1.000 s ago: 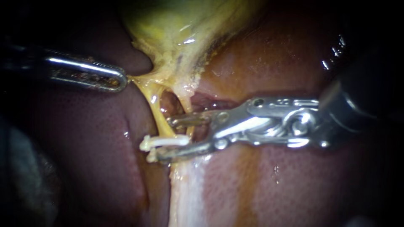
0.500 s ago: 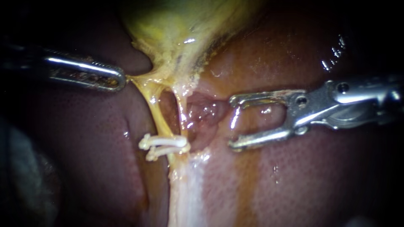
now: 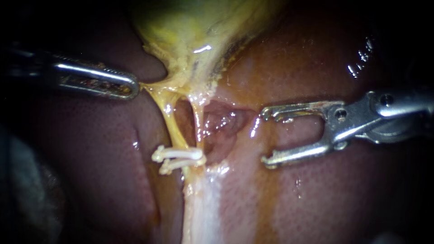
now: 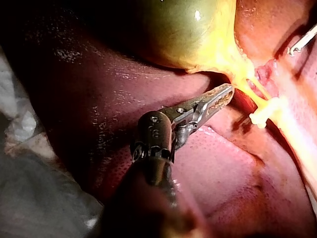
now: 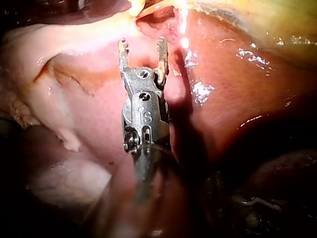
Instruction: Going back second clip left tube
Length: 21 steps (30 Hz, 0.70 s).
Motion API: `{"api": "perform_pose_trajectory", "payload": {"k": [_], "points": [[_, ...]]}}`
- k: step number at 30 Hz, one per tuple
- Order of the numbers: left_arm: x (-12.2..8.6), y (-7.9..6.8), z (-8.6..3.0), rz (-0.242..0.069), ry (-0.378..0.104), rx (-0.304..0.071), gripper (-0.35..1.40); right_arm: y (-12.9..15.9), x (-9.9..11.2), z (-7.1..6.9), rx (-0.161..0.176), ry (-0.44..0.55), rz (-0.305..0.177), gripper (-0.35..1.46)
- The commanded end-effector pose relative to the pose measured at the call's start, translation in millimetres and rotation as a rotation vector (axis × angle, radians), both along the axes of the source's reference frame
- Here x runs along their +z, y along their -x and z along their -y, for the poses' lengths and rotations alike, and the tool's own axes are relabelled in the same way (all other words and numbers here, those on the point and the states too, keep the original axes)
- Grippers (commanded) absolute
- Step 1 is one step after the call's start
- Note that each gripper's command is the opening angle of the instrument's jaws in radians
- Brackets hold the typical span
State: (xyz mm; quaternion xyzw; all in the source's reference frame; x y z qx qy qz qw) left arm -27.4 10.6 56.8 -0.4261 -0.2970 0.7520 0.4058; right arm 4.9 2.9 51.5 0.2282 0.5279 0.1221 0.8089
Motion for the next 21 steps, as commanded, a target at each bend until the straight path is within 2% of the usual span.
{"api": "perform_pose_trajectory", "payload": {"k": [1,7,10,21], "points": [[0.5,0.4,0.1,-0.001,0.002,0.001,-0.35,0.0,0.0,0.0,-0.001,0.000,0.001,0.50],[2.6,2.4,0.9,0.006,0.002,0.014,-0.35,0.1,-0.1,0.1,-0.001,0.000,0.000,0.50],[3.0,3.1,1.2,0.005,0.002,0.018,-0.35,0.1,-0.1,0.2,-0.001,0.000,0.000,0.50],[3.0,3.2,1.2,0.003,0.001,0.020,-0.35,0.0,-0.2,0.3,0.002,0.001,0.002,0.50]]}}
